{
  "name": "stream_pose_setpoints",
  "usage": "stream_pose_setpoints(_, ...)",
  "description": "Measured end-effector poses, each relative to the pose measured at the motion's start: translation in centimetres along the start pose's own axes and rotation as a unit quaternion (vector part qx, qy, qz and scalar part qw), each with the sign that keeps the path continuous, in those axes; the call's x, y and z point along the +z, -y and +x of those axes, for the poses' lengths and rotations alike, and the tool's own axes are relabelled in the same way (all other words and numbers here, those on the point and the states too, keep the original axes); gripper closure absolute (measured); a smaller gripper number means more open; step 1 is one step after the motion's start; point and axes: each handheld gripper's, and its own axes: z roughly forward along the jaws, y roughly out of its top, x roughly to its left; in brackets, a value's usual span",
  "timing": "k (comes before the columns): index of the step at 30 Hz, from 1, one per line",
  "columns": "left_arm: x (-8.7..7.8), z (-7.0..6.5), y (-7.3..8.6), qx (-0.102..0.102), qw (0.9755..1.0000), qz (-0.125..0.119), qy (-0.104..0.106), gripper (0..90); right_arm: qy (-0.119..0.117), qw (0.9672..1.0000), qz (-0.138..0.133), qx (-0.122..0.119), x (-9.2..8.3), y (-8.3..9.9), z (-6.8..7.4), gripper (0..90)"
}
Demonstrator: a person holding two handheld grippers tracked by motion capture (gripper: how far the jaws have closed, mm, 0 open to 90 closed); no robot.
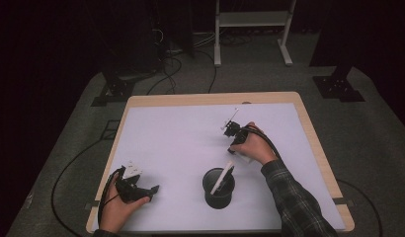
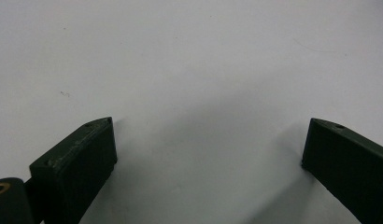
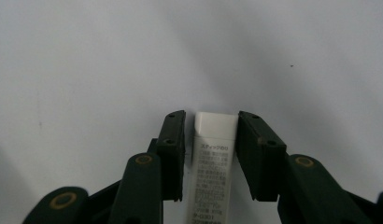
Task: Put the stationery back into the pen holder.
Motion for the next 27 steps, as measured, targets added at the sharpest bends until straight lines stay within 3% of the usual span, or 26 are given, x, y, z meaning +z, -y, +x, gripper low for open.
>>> stream_pose_setpoints(5, 0.0, 0.0, 0.0, 0.0, 1.0, 0.0, 0.0, 2.2, -0.004, 1.0, 0.006, -0.005, 0.1, -0.2, -0.1, 65.2)
stream_pose_setpoints(8, 0.0, 0.0, 0.0, 0.0, 1.0, 0.0, 0.0, 2.2, -0.012, 0.9999, 0.007, 0.005, 0.1, -0.2, -0.2, 69.5)
stream_pose_setpoints(17, 0.0, 0.0, 0.0, 0.0, 1.0, 0.0, 0.0, 2.2, -0.014, 0.9999, 0.002, 0.002, 0.0, -0.1, -0.2, 70.1)
stream_pose_setpoints(27, 0.0, 0.0, 0.0, 0.0, 1.0, 0.0, 0.0, 2.2, -0.02, 0.9986, -0.043, 0.021, -2.1, 0.4, -0.2, 70.3)
